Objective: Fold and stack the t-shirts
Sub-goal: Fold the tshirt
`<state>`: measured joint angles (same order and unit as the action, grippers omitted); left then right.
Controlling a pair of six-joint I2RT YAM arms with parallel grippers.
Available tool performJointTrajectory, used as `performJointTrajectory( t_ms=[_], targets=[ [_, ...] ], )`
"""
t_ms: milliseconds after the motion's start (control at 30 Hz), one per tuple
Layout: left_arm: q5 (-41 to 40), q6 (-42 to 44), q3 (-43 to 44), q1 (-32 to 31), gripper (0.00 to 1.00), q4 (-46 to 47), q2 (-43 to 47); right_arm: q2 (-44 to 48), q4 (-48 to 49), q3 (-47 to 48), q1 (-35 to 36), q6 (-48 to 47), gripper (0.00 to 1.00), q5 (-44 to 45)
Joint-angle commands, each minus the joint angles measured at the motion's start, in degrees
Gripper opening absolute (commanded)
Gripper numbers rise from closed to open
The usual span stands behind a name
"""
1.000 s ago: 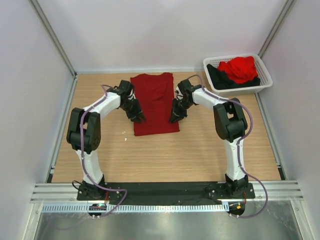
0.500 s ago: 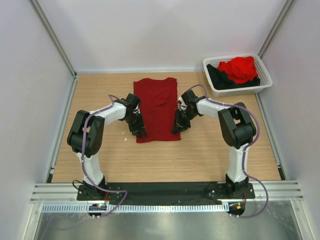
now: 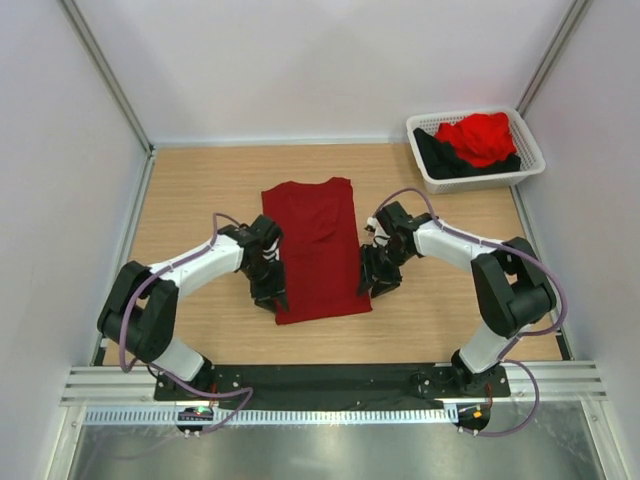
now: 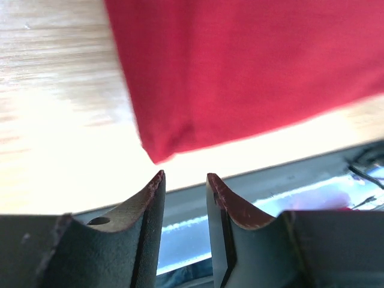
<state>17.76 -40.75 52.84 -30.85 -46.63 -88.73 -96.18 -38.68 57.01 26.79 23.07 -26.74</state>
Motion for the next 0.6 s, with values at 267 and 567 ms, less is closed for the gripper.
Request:
performJointTrajectory(
  t_ms=[267, 567],
  targets=[
    [8.4, 3.8, 16.9, 5.1, 0.27, -3.7, -8.5, -9.7, -6.2, 21.8, -0.7, -3.4, 0.46, 3.1],
    [5.8, 7.0, 21.3, 8.0, 0.23, -4.3, -15.0, -19.8, -3.0, 30.9, -1.3, -1.2, 0.38, 0.7]
  ],
)
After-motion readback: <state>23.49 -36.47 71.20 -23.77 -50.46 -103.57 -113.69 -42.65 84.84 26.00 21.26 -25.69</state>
